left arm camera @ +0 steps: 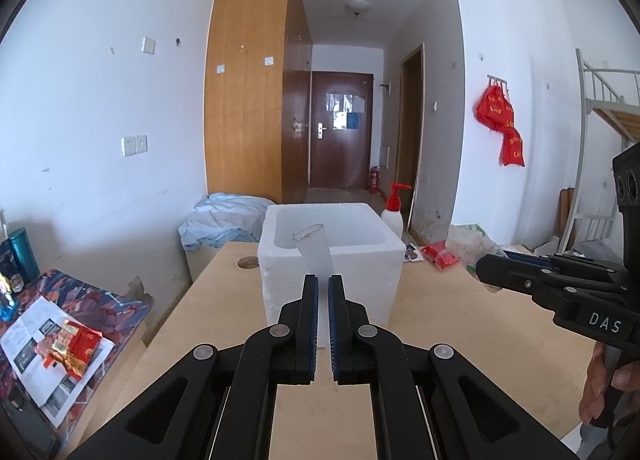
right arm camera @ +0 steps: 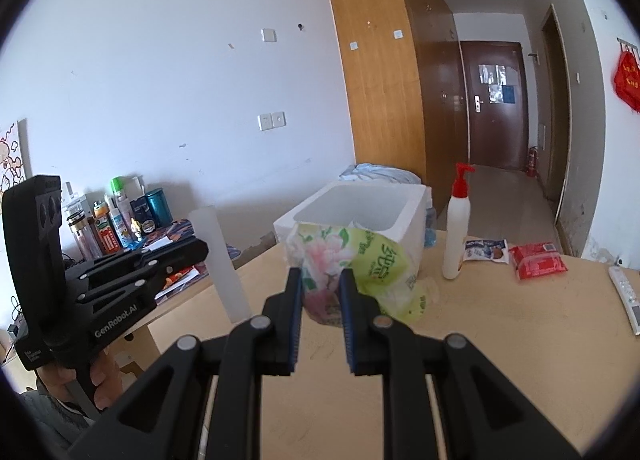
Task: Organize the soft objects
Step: 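Carry the white roll and green packet with both grippers over the foam box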
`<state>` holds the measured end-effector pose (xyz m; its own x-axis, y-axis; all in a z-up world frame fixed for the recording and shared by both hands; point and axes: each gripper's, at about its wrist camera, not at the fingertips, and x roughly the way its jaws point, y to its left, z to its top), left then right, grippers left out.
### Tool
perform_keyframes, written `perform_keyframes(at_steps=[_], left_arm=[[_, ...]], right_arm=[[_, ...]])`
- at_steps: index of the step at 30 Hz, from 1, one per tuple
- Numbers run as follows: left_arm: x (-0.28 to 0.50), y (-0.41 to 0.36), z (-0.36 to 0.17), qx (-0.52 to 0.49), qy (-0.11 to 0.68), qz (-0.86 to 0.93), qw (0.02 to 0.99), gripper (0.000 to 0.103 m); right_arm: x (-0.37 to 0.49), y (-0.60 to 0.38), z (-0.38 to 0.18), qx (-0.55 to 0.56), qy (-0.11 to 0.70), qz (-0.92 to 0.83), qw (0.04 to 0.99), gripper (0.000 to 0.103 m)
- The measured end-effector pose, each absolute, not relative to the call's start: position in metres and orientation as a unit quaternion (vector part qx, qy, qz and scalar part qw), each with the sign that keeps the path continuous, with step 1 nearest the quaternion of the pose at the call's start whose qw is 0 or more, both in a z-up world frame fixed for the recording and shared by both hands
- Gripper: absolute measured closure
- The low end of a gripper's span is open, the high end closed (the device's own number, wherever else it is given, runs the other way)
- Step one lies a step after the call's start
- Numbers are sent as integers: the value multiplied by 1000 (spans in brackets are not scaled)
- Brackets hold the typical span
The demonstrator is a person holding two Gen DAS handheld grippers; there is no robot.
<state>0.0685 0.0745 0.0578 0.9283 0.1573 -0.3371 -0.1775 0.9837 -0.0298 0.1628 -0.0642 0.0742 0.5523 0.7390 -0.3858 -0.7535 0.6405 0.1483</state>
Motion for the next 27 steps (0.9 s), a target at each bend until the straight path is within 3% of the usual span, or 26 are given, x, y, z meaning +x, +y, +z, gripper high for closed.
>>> perform_keyframes(at_steps=[27], left_arm=[[118, 83, 104, -15, 153, 82, 985, 98]], right_arm=[[208, -40, 113, -33, 201, 432, 878, 82]])
